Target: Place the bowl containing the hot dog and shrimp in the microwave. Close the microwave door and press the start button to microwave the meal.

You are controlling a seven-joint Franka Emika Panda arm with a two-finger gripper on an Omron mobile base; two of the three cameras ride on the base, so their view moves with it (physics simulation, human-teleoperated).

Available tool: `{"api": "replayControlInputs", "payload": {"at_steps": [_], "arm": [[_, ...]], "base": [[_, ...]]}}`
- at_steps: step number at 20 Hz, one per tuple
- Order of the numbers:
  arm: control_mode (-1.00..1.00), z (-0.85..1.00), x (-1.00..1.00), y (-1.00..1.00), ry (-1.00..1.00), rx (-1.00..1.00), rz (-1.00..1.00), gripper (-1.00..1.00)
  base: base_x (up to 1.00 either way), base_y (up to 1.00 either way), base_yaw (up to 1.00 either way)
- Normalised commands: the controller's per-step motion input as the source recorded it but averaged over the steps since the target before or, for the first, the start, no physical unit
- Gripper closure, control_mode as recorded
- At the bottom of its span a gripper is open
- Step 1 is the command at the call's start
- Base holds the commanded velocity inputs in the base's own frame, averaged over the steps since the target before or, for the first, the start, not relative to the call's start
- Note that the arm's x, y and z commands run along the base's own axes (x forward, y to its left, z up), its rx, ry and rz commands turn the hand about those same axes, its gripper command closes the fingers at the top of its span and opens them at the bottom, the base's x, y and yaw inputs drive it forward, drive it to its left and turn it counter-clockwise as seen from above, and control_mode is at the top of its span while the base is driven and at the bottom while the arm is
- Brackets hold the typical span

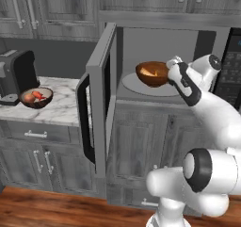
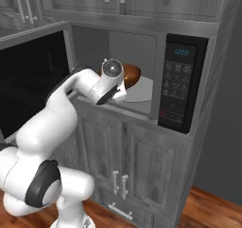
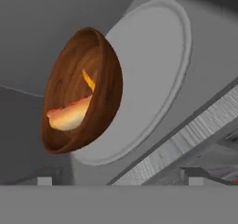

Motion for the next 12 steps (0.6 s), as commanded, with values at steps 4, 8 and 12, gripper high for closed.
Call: {"api": "replayControlInputs", "payload": {"at_steps": [4, 8, 12], "arm": [[-1.0, 0.38, -1.0, 0.24, 0.0, -0.45, 0.38, -1.0], [-1.0, 0.35, -1.0, 0.22, 0.0, -0.53, 0.45, -1.0], [-1.0, 0.32, -1.0, 0.42, 0.0, -0.58, 0.43, -1.0]], "base": [[0.0, 0.0, 0.0], [0.0, 0.0, 0.0], [0.0, 0.0, 0.0]]}}
